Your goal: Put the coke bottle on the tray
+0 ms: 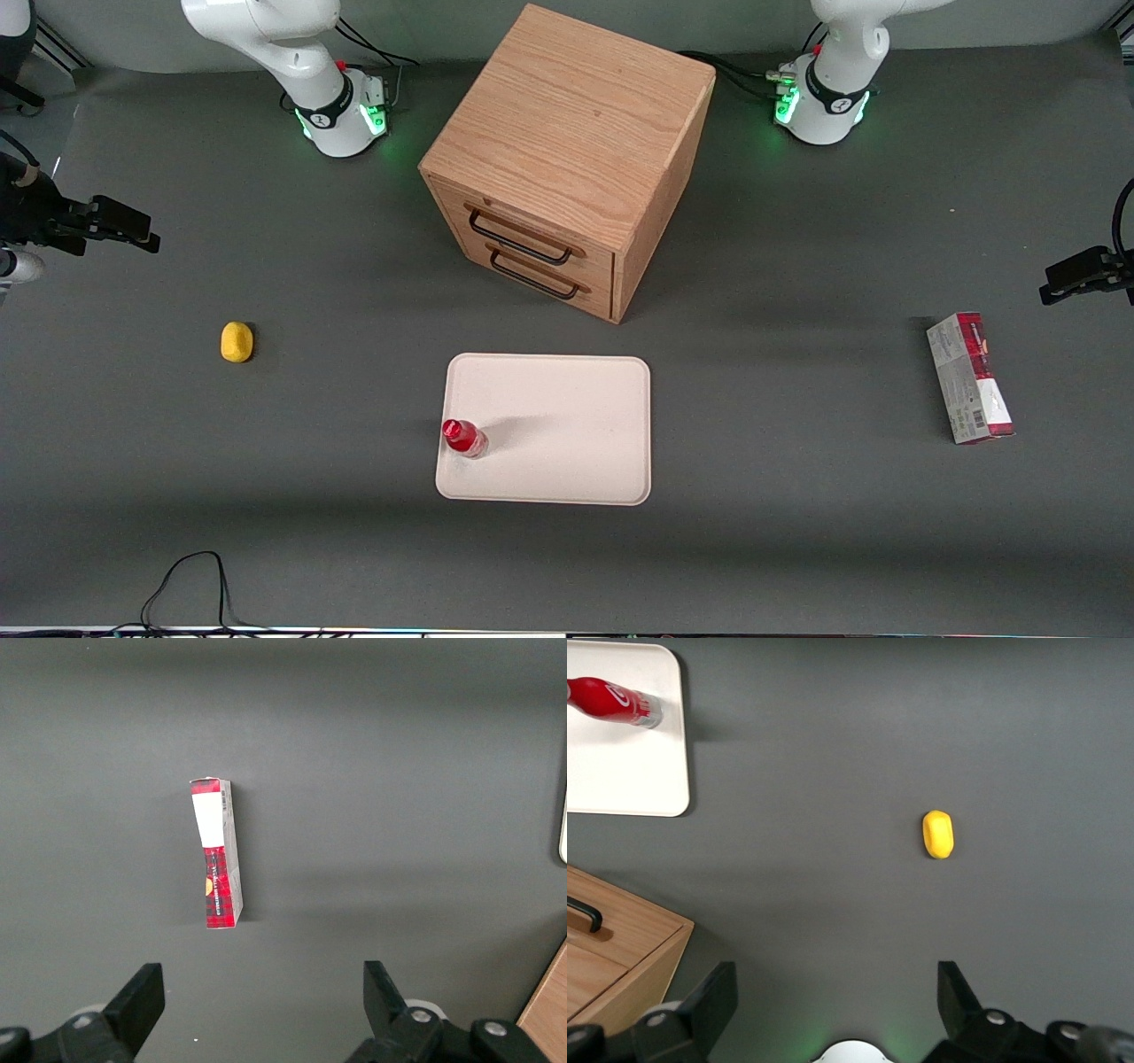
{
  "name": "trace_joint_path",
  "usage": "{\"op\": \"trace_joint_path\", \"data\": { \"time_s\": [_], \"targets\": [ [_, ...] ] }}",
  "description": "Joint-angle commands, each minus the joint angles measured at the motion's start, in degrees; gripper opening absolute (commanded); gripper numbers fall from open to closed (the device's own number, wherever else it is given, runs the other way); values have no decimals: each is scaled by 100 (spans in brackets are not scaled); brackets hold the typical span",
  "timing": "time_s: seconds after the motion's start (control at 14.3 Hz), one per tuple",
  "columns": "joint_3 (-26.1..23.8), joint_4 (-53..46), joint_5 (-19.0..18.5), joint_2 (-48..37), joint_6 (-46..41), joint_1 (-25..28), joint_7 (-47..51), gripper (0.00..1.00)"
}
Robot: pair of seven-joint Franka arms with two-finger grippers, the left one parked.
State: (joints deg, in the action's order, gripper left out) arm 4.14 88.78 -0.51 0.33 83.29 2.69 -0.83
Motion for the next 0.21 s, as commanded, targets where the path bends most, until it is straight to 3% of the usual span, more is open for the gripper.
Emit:
{"op": "trace_joint_path", "data": {
  "time_s": [0.0, 0.14],
  "targets": [
    [60, -98, -178, 28, 56, 91, -58, 100],
    [60, -89, -187, 28, 126, 91, -75, 100]
  ]
}}
